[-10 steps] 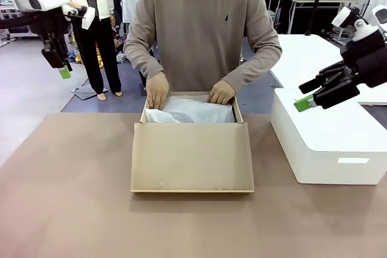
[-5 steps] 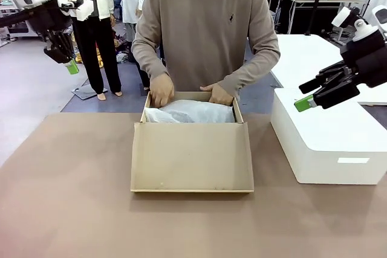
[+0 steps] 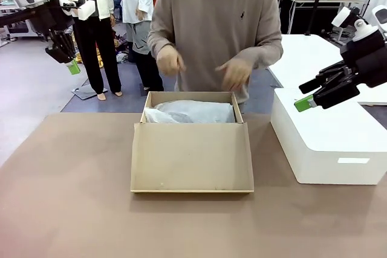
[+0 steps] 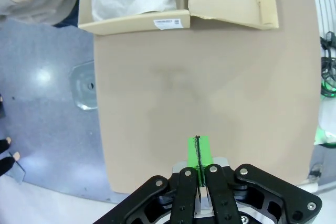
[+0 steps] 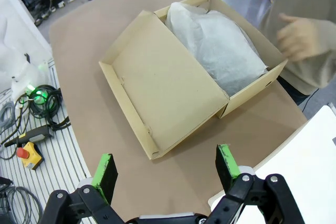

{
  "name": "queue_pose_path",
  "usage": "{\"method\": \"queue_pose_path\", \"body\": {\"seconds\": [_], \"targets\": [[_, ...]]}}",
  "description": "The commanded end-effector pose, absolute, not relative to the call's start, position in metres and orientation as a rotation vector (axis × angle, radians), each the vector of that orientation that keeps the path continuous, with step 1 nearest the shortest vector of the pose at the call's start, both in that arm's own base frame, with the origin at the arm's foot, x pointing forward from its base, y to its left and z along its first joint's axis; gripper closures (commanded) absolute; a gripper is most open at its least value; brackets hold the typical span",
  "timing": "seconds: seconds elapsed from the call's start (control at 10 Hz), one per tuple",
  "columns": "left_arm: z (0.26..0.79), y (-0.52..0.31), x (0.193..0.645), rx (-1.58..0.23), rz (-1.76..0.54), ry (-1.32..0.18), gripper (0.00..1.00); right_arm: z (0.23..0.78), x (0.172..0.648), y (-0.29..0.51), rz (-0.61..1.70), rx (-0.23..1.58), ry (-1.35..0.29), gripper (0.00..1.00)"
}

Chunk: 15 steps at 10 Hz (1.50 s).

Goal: Pack the shoes into the box.
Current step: Close the Shoes Box.

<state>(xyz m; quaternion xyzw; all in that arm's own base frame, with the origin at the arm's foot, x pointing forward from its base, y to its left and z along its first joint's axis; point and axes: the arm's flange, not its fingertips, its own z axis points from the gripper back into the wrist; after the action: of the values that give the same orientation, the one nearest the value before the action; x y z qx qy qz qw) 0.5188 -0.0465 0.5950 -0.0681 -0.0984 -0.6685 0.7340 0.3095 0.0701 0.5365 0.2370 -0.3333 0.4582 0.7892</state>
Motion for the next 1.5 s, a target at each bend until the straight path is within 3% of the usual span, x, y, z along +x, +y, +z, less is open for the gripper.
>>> {"method": "queue_pose_path", "body": {"seconds": [0.0, 1.0, 1.4], "targets": [[0.595, -0.043, 0.516, -0.141, -1.473, -0.228, 1.0, 0.537, 0.313, 0.071, 1.005, 0.54, -0.74, 0.0], [0.503, -0.007, 0.536, -0.75, -1.241, -0.227, 1.0, 0.537, 0.313, 0.071, 1.005, 0.54, -0.74, 0.0], [0.474, -0.016, 0.538, -0.725, -1.154, -0.226, 1.0, 0.537, 0.313, 0.071, 1.005, 0.54, -0.74, 0.0]]}}
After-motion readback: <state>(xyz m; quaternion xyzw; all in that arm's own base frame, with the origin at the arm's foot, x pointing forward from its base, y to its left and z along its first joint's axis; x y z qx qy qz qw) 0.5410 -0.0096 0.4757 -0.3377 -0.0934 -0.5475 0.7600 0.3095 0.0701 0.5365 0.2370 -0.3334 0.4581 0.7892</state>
